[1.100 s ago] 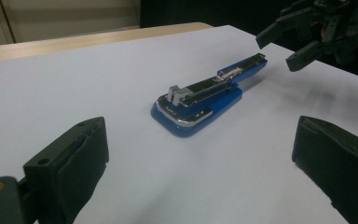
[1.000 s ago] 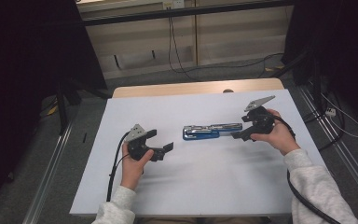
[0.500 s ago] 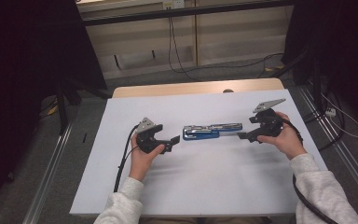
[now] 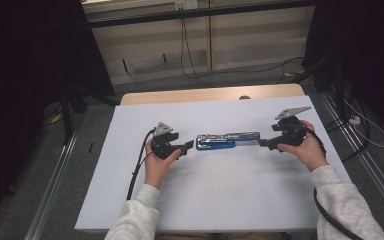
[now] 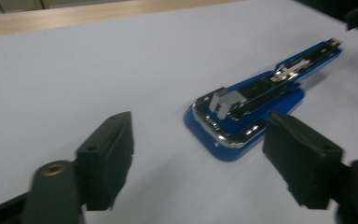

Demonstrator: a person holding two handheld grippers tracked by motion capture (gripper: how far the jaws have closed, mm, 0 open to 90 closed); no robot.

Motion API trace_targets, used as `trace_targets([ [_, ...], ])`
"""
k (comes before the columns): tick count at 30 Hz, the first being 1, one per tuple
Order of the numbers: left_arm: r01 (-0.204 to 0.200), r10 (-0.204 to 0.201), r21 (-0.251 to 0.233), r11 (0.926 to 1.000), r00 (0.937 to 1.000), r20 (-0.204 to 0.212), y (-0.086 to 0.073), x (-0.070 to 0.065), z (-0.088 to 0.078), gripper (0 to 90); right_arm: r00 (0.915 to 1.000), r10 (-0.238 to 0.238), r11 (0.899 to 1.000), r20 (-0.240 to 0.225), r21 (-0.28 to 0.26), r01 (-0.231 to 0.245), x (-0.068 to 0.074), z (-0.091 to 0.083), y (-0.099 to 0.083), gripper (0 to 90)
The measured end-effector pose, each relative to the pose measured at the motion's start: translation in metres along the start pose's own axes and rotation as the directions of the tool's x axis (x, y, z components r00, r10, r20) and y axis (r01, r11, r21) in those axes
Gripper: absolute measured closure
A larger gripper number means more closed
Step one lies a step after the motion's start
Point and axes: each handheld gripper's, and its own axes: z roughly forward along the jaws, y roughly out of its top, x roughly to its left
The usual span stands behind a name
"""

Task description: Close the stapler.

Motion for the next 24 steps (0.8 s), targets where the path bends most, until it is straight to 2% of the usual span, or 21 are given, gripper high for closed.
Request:
trace_targets([
  [1, 0.005, -0.005, 0.005, 1.0000, 1.0000, 0.009, 0.001, 0.000, 0.003, 41.8, 0.9999, 0.010, 1.000, 0.009, 0.004, -0.010, -0.002, -0.001, -0.002, 14.6],
  [3, 0.004, -0.004, 0.017, 0.9998, 1.0000, -0.004, 0.002, -0.001, 0.005, 43.9, 0.9999, 0.013, 1.000, 0.010, 0.005, -0.013, -0.002, -0.001, -0.003, 16.6],
  [5, 0.025, -0.025, 0.016, 0.9996, 0.9997, -0.003, 0.002, -0.002, 0.008, 55.0, 0.9992, 0.003, 1.000, 0.040, 0.015, -0.003, -0.002, -0.002, -0.003, 19.3],
  [6, 0.035, -0.035, 0.033, 0.9988, 0.9993, -0.010, 0.003, -0.001, 0.011, 65.9, 0.9991, 0.002, 1.000, 0.042, 0.019, -0.003, -0.002, -0.003, -0.003, 25.8],
  [8, 0.037, -0.036, 0.039, 0.9986, 0.9993, -0.007, 0.002, -0.001, 0.012, 69.3, 0.9989, 0.002, 1.000, 0.047, 0.013, -0.003, -0.002, -0.004, -0.003, 27.6],
  [9, 0.040, -0.039, 0.042, 0.9983, 0.9992, -0.004, 0.002, 0.000, 0.012, 76.3, 0.9989, 0.003, 1.000, 0.047, 0.025, -0.004, -0.002, -0.003, -0.003, 34.6],
  [11, 0.035, -0.034, 0.047, 0.9983, 0.9994, -0.010, 0.002, -0.001, 0.013, 78.0, 0.9987, 0.004, 0.999, 0.051, 0.032, -0.006, -0.002, -0.002, -0.004, 35.7],
  [13, 0.039, -0.039, 0.051, 0.9979, 0.9992, -0.005, 0.002, -0.001, 0.015, 80.5, 0.9981, 0.012, 0.999, 0.061, 0.048, -0.015, -0.003, 0.001, -0.007, 44.2],
  [15, 0.044, -0.044, 0.063, 0.9970, 0.9990, -0.011, 0.001, 0.000, 0.017, 83.8, 0.9978, -0.005, 0.998, 0.066, 0.070, 0.001, -0.002, 0.003, -0.009, 53.2],
  [16, 0.044, -0.044, 0.063, 0.9970, 0.9990, -0.011, 0.001, 0.000, 0.017, 84.4, 0.9978, -0.005, 0.998, 0.066, 0.070, 0.001, -0.002, 0.003, -0.009, 53.2],
  [17, 0.040, -0.040, 0.072, 0.9966, 0.9992, -0.011, 0.001, -0.001, 0.020, 84.7, 0.9976, -0.012, 0.997, 0.068, 0.071, 0.007, 0.000, 0.004, -0.010, 62.9],
  [18, 0.040, -0.040, 0.072, 0.9966, 0.9992, -0.011, 0.001, -0.001, 0.020, 85.4, 0.9976, -0.012, 0.997, 0.068, 0.071, 0.007, 0.000, 0.004, -0.010, 62.9],
  [19, 0.029, -0.029, 0.088, 0.9957, 0.9995, -0.008, 0.000, -0.002, 0.022, 85.9, 0.9979, -0.008, 0.997, 0.065, 0.074, 0.003, 0.002, 0.006, -0.010, 69.9],
  [20, 0.029, -0.029, 0.088, 0.9957, 0.9995, -0.008, 0.000, -0.002, 0.022, 86.2, 0.9979, -0.008, 0.997, 0.065, 0.074, 0.003, 0.002, 0.006, -0.010, 69.9],
  [21, 0.028, -0.027, 0.097, 0.9949, 0.9996, -0.013, 0.000, -0.002, 0.025, 86.8, 0.9978, -0.012, 0.997, 0.065, 0.083, 0.007, 0.005, 0.010, -0.010, 78.1],
  [22, 0.028, -0.027, 0.097, 0.9949, 0.9996, -0.013, 0.000, -0.002, 0.025, 86.9, 0.9978, -0.012, 0.997, 0.065, 0.083, 0.007, 0.005, 0.010, -0.010, 78.1],
  [24, 0.027, -0.026, 0.110, 0.9936, 0.9996, -0.013, 0.000, -0.002, 0.027, 87.1, 0.9971, -0.017, 0.995, 0.074, 0.098, 0.010, 0.006, 0.014, -0.010, 84.4],
])
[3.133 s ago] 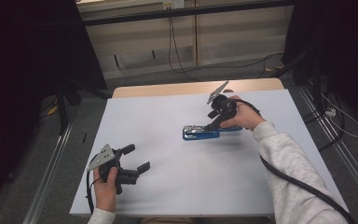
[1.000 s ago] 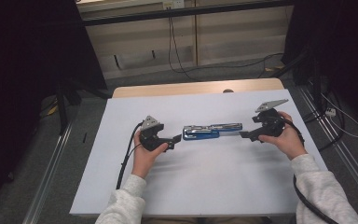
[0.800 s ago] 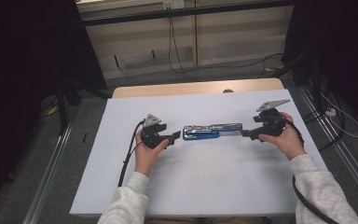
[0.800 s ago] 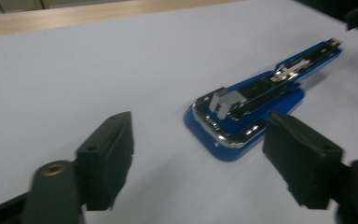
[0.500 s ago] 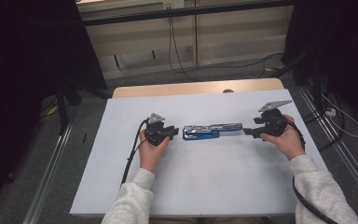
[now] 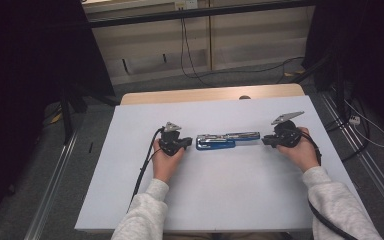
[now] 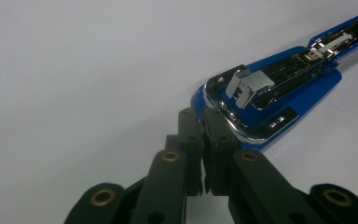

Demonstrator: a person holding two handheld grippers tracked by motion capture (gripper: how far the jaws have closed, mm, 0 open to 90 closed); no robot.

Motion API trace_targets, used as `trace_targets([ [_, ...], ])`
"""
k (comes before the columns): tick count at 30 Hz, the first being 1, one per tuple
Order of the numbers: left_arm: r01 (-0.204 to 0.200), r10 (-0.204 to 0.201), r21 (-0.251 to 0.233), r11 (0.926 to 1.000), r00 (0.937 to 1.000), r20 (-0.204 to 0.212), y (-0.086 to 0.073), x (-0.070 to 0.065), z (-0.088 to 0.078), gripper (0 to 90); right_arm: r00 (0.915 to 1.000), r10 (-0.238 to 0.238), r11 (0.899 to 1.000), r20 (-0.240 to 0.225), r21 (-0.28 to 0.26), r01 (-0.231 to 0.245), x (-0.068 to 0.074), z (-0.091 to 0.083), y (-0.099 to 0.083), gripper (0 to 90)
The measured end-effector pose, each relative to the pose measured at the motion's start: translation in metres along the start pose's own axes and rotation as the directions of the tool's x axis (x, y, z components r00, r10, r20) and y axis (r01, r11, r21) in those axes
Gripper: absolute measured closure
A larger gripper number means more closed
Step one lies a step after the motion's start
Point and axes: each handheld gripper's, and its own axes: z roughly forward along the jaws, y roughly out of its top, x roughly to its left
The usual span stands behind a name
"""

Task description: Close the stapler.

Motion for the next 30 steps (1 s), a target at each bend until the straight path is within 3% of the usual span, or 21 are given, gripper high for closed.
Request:
trace_targets([
  [1, -0.001, 0.001, 0.005, 1.0000, 1.0000, -0.002, 0.000, 0.000, 0.001, 87.2, 1.0000, 0.003, 1.000, 0.007, 0.010, -0.003, 0.001, 0.003, 0.000, 89.8],
  [9, -0.030, 0.030, 0.040, 0.9987, 0.9994, 0.016, -0.001, -0.006, 0.009, 88.4, 0.9998, 0.017, 1.000, 0.007, 0.009, -0.017, 0.000, 0.010, -0.002, 90.0],
  [22, -0.035, 0.035, 0.042, 0.9985, 0.9992, 0.019, 0.001, -0.009, 0.013, 89.7, 0.9998, 0.002, 1.000, -0.017, -0.016, -0.003, 0.004, 0.014, 0.003, 90.0],
  [30, -0.047, 0.046, 0.046, 0.9979, 0.9988, 0.015, 0.001, -0.009, 0.013, 90.0, 0.9993, -0.009, 0.994, -0.037, -0.108, 0.005, 0.011, 0.007, 0.013, 90.0],
])
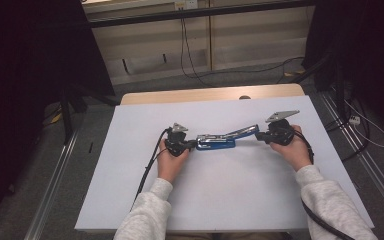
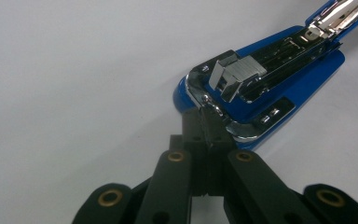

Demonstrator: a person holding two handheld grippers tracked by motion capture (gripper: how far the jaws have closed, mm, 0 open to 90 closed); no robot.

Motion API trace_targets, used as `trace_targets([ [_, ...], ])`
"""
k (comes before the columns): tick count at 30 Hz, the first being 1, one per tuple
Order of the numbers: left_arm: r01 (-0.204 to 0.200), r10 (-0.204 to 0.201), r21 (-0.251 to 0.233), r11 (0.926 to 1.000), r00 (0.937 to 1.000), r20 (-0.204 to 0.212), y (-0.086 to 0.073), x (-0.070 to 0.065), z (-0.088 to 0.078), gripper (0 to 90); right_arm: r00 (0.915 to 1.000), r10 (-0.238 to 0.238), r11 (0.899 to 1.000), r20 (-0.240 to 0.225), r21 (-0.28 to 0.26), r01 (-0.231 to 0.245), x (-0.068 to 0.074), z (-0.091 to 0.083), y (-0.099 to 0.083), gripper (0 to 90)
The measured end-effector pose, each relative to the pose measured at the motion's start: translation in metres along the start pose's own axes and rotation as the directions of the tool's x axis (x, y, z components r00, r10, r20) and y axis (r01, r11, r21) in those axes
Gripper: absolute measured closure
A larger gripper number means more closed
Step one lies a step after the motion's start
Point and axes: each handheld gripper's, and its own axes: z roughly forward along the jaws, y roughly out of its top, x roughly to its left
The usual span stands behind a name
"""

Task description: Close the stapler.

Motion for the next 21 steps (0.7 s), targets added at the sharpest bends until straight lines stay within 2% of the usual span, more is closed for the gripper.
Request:
trace_targets([
  [5, -0.001, 0.001, -0.001, 1.0000, 1.0000, -0.003, 0.000, 0.000, 0.000, 90.0, 0.9998, -0.005, 1.000, -0.017, -0.017, 0.005, 0.005, 0.001, 0.003, 88.4],
  [7, 0.004, -0.004, -0.004, 1.0000, 1.0000, -0.003, 0.000, -0.001, 0.000, 90.0, 0.9995, 0.002, 1.000, -0.031, -0.019, -0.003, 0.007, 0.002, 0.003, 79.6],
  [10, 0.003, -0.003, -0.005, 1.0000, 1.0000, -0.003, 0.000, 0.000, 0.000, 89.8, 0.9991, 0.023, 0.999, -0.037, -0.028, -0.024, 0.008, 0.002, 0.002, 74.7],
  [11, 0.000, 0.000, 0.000, 1.0000, 1.0000, -0.001, 0.000, 0.000, 0.000, 89.6, 0.9980, 0.028, 0.999, -0.058, -0.038, -0.030, 0.008, 0.001, 0.002, 70.1],
  [12, 0.016, -0.016, -0.007, 0.9998, 0.9998, 0.008, 0.000, 0.000, 0.000, 87.8, 0.9967, 0.046, 0.998, -0.067, -0.035, -0.049, 0.009, 0.000, 0.001, 62.5],
  [14, 0.019, -0.019, -0.007, 0.9998, 0.9998, 0.008, 0.000, 0.001, 0.000, 86.1, 0.9955, 0.046, 0.998, -0.083, -0.042, -0.049, 0.010, -0.001, 0.000, 59.8],
  [15, 0.023, -0.023, -0.011, 0.9997, 0.9997, 0.000, 0.000, 0.001, -0.001, 78.8, 0.9934, 0.064, 0.996, -0.095, -0.049, -0.069, 0.011, -0.003, -0.001, 51.1],
  [16, 0.020, -0.020, -0.012, 0.9997, 0.9998, -0.004, 0.000, 0.001, -0.002, 78.8, 0.9934, 0.064, 0.996, -0.095, -0.049, -0.069, 0.011, -0.003, -0.001, 51.1],
  [18, 0.026, -0.026, -0.034, 0.9991, 0.9996, -0.006, 0.000, 0.003, -0.010, 66.0, 0.9921, 0.078, 0.994, -0.098, -0.063, -0.084, 0.013, -0.009, -0.004, 42.3],
  [19, 0.026, -0.026, -0.034, 0.9991, 0.9996, -0.006, 0.000, 0.003, -0.010, 61.4, 0.9921, 0.078, 0.994, -0.098, -0.063, -0.084, 0.013, -0.009, -0.004, 42.3],
  [20, 0.029, -0.029, -0.036, 0.9989, 0.9996, -0.005, 0.000, 0.003, -0.014, 61.4, 0.9915, 0.082, 0.994, -0.101, -0.065, -0.089, 0.014, -0.011, -0.004, 40.6],
  [21, 0.036, -0.036, -0.045, 0.9983, 0.9993, -0.004, 0.000, 0.004, -0.017, 56.5, 0.9907, 0.084, 0.993, -0.107, -0.073, -0.092, 0.015, -0.012, -0.005, 39.0],
])
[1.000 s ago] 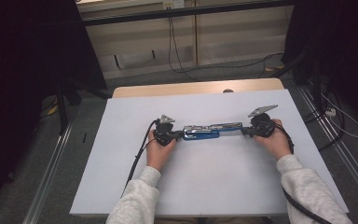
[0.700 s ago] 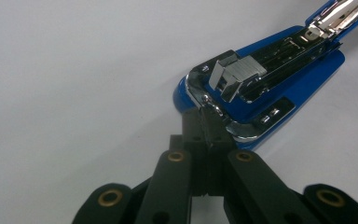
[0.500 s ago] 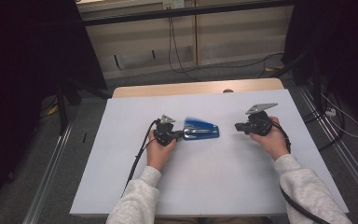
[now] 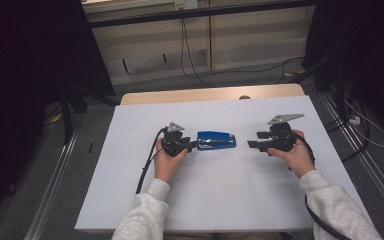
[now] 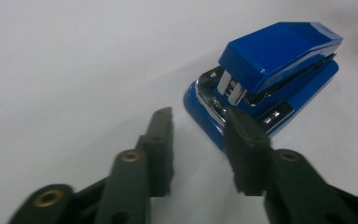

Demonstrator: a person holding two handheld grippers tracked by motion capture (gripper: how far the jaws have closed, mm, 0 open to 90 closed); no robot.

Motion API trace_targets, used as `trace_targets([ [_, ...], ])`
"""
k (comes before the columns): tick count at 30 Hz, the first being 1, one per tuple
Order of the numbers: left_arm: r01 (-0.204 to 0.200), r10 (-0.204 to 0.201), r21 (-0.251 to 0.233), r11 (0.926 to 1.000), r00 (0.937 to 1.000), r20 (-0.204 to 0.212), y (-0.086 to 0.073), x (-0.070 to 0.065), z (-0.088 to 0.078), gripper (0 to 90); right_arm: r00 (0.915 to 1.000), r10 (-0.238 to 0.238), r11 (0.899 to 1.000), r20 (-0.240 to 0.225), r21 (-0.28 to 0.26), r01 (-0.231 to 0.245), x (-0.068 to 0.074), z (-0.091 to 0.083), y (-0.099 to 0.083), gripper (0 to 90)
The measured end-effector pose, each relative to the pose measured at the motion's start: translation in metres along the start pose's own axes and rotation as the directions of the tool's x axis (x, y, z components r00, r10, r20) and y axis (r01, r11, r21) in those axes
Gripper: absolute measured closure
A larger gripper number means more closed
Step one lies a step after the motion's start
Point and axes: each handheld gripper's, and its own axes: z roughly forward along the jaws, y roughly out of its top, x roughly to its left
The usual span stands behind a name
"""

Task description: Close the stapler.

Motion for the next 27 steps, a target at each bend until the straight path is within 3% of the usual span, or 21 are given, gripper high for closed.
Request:
trace_targets([
  [2, 0.027, -0.026, -0.022, 0.9994, 0.9991, 0.034, -0.001, 0.002, -0.011, 45.1, 1.0000, -0.006, 1.000, 0.003, 0.003, 0.006, 0.006, -0.003, -0.003, 31.5],
  [4, 0.028, -0.027, -0.038, 0.9989, 0.9989, 0.039, 0.000, 0.002, -0.016, 38.4, 1.0000, -0.008, 1.000, 0.004, -0.003, 0.008, 0.010, -0.006, -0.005, 28.9],
  [7, 0.012, -0.009, -0.060, 0.9981, 0.9987, 0.049, 0.001, 0.001, -0.026, 36.0, 1.0000, -0.006, 1.000, 0.004, -0.007, 0.006, 0.011, -0.008, -0.007, 27.2],
  [8, 0.005, -0.001, -0.065, 0.9979, 0.9983, 0.058, 0.001, 0.001, -0.028, 31.2, 1.0000, -0.004, 1.000, 0.003, -0.002, 0.004, 0.013, -0.011, -0.010, 25.6],
  [11, 0.022, -0.015, -0.073, 0.9971, 0.9960, 0.088, -0.002, 0.002, -0.035, 28.0, 0.9999, -0.013, 1.000, -0.001, -0.002, 0.013, 0.018, -0.016, -0.013, 23.1],
  [22, 0.029, -0.022, -0.080, 0.9964, 0.9959, 0.087, -0.010, 0.006, -0.058, 17.1, 0.9995, -0.033, 0.999, 0.000, 0.007, 0.033, 0.027, -0.027, -0.021, 17.9],
  [27, 0.006, -0.001, -0.068, 0.9977, 0.9967, 0.081, -0.016, 0.007, -0.067, 15.3, 0.9990, -0.045, 0.999, -0.005, 0.015, 0.045, 0.032, -0.032, -0.025, 15.8],
])
